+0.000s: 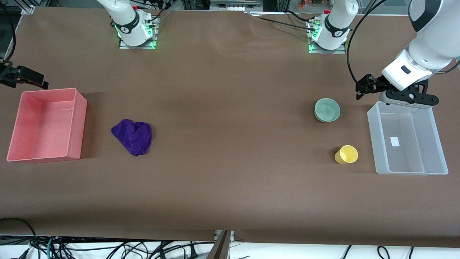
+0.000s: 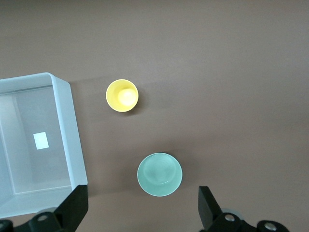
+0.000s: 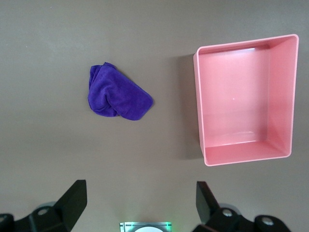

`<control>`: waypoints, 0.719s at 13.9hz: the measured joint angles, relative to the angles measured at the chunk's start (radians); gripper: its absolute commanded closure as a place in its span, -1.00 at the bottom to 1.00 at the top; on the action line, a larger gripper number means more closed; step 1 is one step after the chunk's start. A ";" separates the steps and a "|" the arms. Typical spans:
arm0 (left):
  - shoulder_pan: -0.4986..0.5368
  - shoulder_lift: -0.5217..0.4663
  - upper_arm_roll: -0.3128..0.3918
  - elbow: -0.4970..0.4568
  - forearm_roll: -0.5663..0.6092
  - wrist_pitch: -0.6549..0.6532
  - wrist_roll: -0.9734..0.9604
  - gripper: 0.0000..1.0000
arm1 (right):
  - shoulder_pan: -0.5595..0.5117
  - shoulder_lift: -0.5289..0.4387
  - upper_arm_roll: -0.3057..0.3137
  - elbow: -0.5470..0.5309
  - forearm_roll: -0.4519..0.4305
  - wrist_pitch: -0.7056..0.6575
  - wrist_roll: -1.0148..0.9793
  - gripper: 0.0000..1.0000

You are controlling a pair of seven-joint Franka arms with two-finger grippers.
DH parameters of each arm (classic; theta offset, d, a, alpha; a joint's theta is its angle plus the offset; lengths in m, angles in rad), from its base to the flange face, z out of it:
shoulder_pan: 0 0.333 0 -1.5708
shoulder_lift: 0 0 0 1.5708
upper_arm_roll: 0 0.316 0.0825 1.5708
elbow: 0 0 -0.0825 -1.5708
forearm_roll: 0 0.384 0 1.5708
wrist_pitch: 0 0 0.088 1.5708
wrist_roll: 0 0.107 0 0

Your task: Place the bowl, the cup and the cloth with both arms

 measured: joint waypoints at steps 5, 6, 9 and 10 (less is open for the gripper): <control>0.000 -0.001 0.015 0.000 0.000 -0.012 -0.010 -1.00 | 0.000 0.003 0.000 0.000 0.000 0.000 -0.001 -1.00; 0.000 0.000 0.016 0.001 0.000 -0.036 -0.010 -1.00 | 0.000 0.003 0.000 0.000 0.000 0.000 -0.001 -1.00; 0.000 0.008 0.016 0.019 0.000 -0.076 -0.010 -1.00 | 0.000 0.003 0.000 0.000 0.000 0.000 -0.001 -1.00; 0.000 0.010 0.016 0.022 0.000 -0.080 -0.010 -1.00 | 0.000 0.003 0.000 0.000 0.000 0.000 -0.001 -1.00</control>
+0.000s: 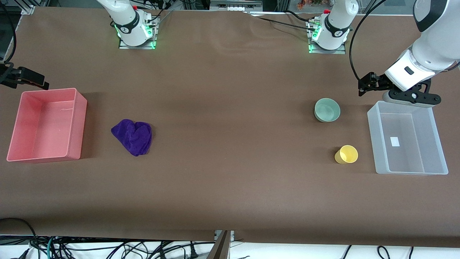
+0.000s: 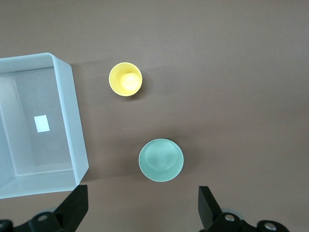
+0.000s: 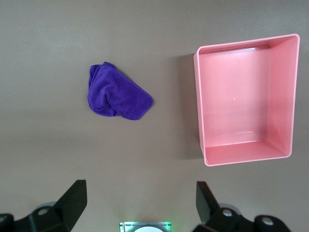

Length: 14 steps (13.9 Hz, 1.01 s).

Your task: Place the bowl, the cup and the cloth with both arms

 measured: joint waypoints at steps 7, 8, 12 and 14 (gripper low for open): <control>0.000 0.008 0.000 0.006 0.000 -0.006 0.000 -1.00 | 0.000 0.000 0.000 0.000 0.000 0.003 0.000 -1.00; 0.000 0.008 0.000 0.006 0.000 -0.009 0.000 -1.00 | 0.000 0.000 0.000 0.000 0.000 0.003 0.000 -1.00; -0.002 0.026 -0.001 0.018 0.000 -0.011 0.000 -1.00 | 0.000 0.000 -0.001 0.000 -0.001 0.005 0.000 -1.00; -0.005 0.037 -0.003 0.037 0.000 -0.022 -0.001 -1.00 | -0.002 0.000 -0.003 0.000 -0.002 0.007 0.000 -1.00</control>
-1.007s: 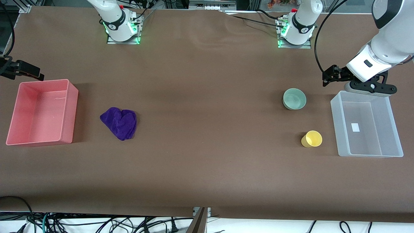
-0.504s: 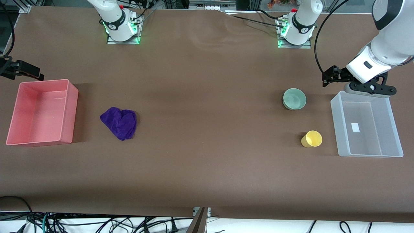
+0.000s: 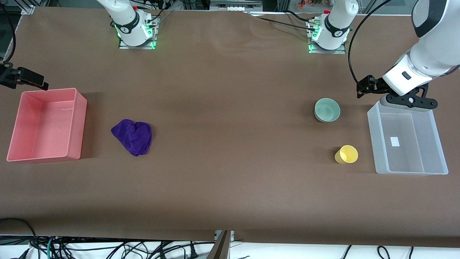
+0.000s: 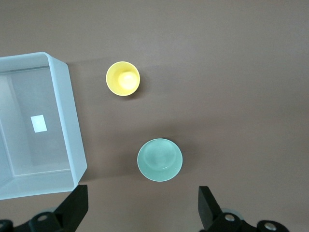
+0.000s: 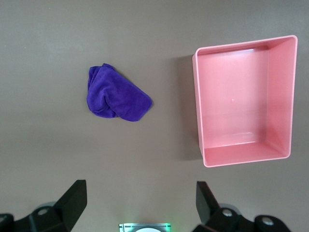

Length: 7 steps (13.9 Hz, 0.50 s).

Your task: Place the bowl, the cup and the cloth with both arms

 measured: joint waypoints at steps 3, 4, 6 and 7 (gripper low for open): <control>-0.005 0.004 0.000 0.014 0.000 -0.018 -0.001 -1.00 | -0.001 0.000 0.000 0.000 0.000 0.014 0.000 -1.00; -0.005 0.004 0.000 0.014 0.000 -0.021 -0.001 -1.00 | 0.000 0.002 0.000 -0.001 0.000 0.016 0.000 -1.00; -0.006 0.005 0.000 0.015 0.000 -0.026 -0.001 -1.00 | 0.002 0.016 0.002 -0.003 -0.002 0.018 0.000 -1.00; -0.006 0.006 -0.001 0.015 0.000 -0.030 -0.001 -1.00 | 0.003 0.027 0.003 -0.003 -0.004 0.022 0.000 -1.00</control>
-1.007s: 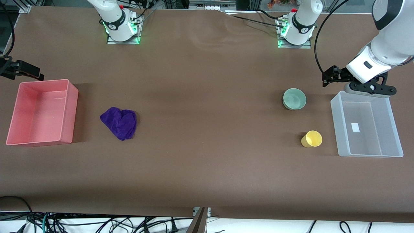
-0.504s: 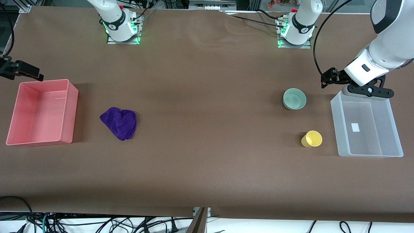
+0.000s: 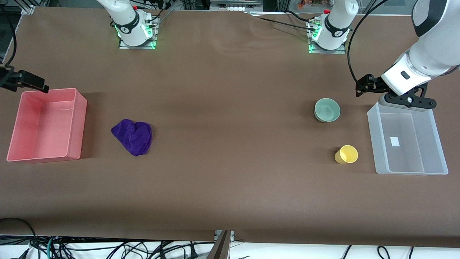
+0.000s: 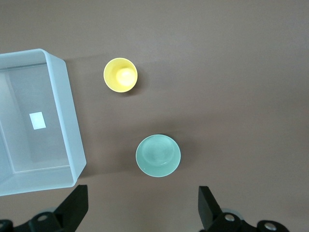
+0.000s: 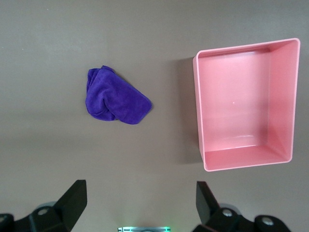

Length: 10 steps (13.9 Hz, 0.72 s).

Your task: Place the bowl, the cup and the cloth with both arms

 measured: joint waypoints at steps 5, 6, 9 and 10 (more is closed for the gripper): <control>-0.003 0.066 -0.013 -0.005 0.000 -0.025 0.000 -1.00 | 0.006 0.037 0.003 -0.121 -0.001 0.106 -0.001 -1.00; -0.002 0.094 -0.013 -0.009 0.000 -0.025 0.003 -1.00 | 0.006 0.043 0.009 -0.160 -0.001 0.161 -0.001 -1.00; 0.000 0.183 -0.012 -0.046 0.006 0.042 0.084 -1.00 | 0.007 0.049 0.067 -0.310 -0.001 0.401 -0.001 -1.00; 0.000 0.201 -0.011 -0.085 0.014 0.102 0.132 -1.00 | 0.009 0.053 0.090 -0.370 -0.001 0.493 0.002 -1.00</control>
